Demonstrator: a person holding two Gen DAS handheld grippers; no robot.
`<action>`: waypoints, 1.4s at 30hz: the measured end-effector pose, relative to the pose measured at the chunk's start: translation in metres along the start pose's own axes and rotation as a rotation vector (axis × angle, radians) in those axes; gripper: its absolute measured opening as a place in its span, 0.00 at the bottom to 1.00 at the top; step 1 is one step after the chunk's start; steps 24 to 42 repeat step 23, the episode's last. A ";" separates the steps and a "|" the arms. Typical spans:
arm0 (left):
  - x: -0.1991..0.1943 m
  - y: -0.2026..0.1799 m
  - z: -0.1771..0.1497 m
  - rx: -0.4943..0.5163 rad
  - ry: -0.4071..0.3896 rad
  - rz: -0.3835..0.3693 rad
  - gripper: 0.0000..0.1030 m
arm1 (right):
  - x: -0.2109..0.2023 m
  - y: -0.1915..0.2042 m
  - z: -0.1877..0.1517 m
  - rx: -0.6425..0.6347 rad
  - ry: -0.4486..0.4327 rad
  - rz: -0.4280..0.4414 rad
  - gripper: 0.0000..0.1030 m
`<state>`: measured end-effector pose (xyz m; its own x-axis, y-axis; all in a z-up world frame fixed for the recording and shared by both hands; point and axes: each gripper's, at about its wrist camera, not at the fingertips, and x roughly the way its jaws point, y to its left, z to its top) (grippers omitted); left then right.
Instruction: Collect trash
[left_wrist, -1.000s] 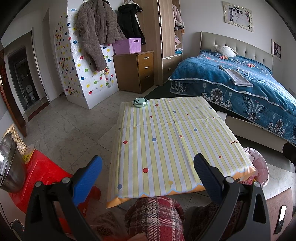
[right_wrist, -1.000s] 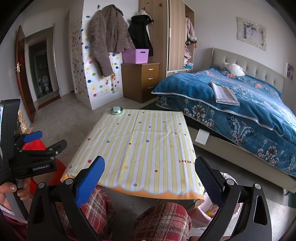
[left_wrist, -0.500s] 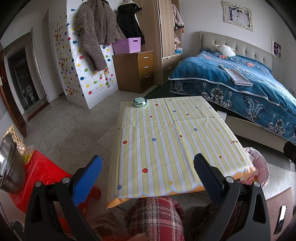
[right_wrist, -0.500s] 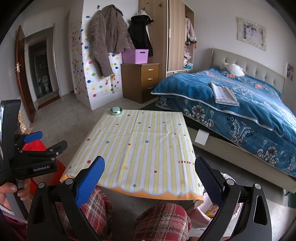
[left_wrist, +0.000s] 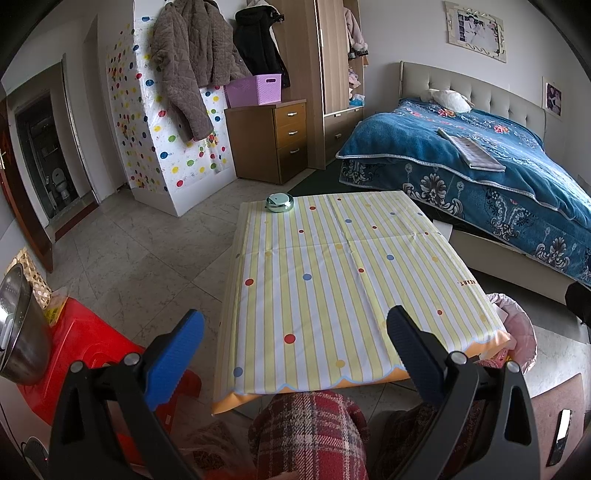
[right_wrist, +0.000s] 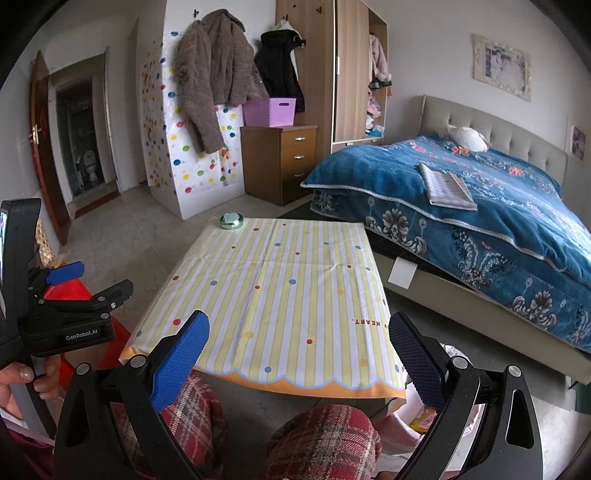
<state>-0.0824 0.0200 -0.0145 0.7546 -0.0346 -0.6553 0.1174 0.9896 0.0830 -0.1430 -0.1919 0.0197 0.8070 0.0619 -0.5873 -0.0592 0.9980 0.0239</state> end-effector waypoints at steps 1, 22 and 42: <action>0.000 0.000 0.000 -0.001 0.000 0.000 0.93 | 0.000 0.000 0.000 0.000 0.000 0.001 0.94; 0.018 -0.006 -0.009 0.025 0.035 0.004 0.93 | 0.007 -0.017 -0.007 0.029 -0.006 -0.017 0.94; 0.021 -0.006 -0.009 0.022 0.039 0.001 0.93 | 0.009 -0.021 -0.010 0.033 -0.006 -0.024 0.94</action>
